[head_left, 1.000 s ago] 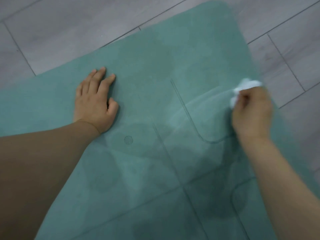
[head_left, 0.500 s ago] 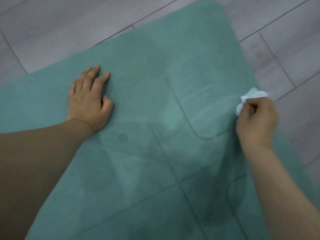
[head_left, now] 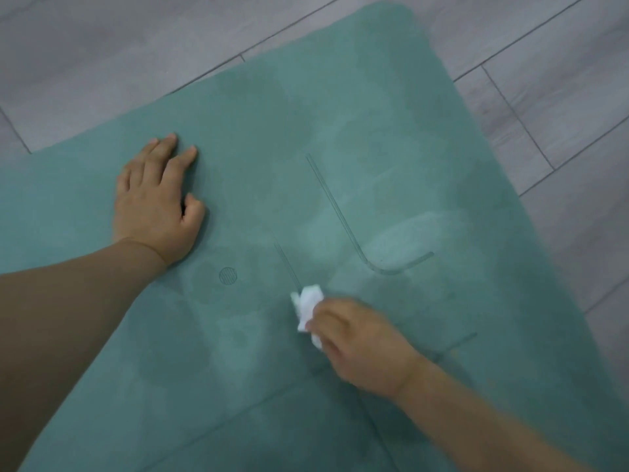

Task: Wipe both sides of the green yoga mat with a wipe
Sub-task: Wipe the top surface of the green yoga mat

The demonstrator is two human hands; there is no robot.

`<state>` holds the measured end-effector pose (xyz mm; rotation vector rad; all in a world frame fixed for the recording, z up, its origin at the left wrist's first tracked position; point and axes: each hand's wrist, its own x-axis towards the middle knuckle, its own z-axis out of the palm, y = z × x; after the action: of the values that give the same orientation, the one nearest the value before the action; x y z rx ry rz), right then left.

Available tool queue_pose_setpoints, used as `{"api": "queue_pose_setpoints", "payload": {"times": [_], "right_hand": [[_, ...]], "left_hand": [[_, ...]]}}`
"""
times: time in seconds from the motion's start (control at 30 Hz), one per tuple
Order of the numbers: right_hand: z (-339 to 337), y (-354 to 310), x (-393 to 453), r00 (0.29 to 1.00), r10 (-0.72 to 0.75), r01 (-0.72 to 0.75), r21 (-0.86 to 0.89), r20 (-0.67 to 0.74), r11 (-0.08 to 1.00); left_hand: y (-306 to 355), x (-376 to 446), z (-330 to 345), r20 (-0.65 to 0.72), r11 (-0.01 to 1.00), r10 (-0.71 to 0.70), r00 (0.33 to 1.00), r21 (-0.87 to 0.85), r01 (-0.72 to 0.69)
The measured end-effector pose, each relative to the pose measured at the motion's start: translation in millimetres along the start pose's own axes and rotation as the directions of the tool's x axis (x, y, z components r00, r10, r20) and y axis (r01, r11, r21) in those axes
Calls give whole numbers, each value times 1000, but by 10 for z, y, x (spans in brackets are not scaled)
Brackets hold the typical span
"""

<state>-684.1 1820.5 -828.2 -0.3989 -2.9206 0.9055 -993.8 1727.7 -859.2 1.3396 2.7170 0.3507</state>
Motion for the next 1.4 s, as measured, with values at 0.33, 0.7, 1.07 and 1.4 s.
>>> {"api": "queue_pose_setpoints", "payload": {"times": [0.33,0.7,1.07,1.4], "right_hand": [[-851,1325,-189,329,727,-814,209,-602,541],[-469,814,-188,992,118,-124,-178,-44,976],[-62,-333,-245,939,87,-114,64,332,991],[-940,1236,-432,473,706,-767,149,-526,625]], "left_hand": [[-2,12,4,7,1000,9,1000,-3,-9],[13,13,-13,27,1000,-2,1000,-15,3],[58,10,-74,53,999,-15,998,-27,17],[60,15,-50,36,999,-20,999,-40,22]]}}
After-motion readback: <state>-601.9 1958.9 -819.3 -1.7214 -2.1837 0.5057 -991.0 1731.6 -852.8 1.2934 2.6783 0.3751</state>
